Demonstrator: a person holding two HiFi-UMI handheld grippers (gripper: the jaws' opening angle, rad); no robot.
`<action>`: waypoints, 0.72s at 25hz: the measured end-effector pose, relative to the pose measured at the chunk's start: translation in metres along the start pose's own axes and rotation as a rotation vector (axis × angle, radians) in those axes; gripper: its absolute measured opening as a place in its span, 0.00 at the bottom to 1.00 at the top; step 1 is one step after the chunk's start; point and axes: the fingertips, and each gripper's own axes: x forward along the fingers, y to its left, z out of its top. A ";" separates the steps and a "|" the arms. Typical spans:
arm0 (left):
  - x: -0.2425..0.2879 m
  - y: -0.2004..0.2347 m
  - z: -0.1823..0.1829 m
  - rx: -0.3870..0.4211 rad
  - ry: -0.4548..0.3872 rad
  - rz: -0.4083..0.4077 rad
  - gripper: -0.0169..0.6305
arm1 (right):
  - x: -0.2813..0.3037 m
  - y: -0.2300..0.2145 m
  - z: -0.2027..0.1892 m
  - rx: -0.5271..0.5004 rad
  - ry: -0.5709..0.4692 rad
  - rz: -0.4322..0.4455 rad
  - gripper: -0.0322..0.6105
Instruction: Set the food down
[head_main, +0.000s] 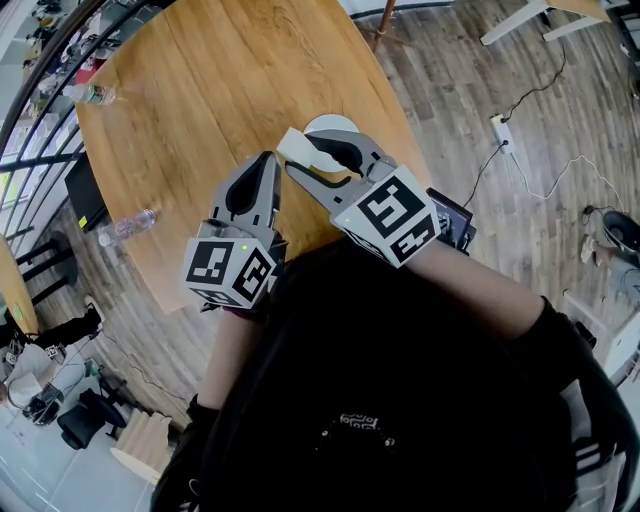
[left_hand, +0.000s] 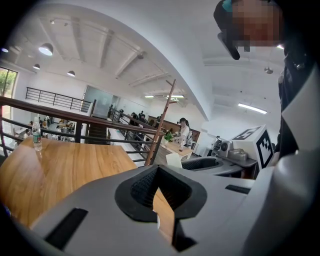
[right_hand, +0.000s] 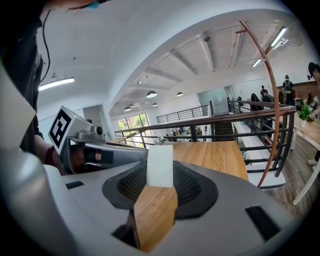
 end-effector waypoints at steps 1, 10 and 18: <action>0.000 0.001 -0.001 -0.001 0.001 0.003 0.03 | 0.000 -0.001 -0.002 0.000 0.004 -0.001 0.32; -0.002 0.004 -0.009 -0.019 0.005 0.024 0.03 | 0.003 -0.008 -0.023 0.006 0.050 -0.011 0.32; 0.001 0.012 -0.015 -0.029 0.015 0.053 0.03 | 0.011 -0.018 -0.037 0.039 0.078 -0.010 0.32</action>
